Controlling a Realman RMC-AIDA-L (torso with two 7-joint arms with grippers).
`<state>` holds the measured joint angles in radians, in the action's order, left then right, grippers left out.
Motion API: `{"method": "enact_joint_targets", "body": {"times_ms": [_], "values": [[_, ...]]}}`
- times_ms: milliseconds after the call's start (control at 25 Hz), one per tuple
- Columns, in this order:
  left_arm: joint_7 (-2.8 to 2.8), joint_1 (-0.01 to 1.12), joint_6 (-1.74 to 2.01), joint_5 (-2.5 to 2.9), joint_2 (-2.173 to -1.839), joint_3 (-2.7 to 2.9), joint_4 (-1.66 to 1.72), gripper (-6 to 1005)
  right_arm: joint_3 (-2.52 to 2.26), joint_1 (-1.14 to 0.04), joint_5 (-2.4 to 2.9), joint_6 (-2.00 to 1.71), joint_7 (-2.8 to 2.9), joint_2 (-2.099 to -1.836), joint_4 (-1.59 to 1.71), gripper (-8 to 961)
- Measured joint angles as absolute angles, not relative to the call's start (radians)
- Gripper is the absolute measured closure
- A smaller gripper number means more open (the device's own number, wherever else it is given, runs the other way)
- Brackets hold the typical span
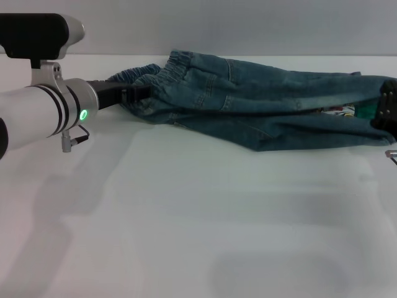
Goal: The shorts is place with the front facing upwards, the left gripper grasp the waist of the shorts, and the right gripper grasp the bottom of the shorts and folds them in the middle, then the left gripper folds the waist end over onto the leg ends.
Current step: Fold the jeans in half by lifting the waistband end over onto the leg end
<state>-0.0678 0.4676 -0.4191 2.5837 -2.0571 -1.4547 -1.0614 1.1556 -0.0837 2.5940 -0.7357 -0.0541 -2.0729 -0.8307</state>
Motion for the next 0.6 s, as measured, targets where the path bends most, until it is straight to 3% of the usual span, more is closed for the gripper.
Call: {"method": "enact_joint_targets", "body": {"times_ms": [600], "values": [[-0.069, 0.534, -0.423, 2.536, -2.057, -1.456, -0.964, 147, 1.154, -0.078, 2.591, -0.732, -0.054, -2.074, -0.828, 954]]}}
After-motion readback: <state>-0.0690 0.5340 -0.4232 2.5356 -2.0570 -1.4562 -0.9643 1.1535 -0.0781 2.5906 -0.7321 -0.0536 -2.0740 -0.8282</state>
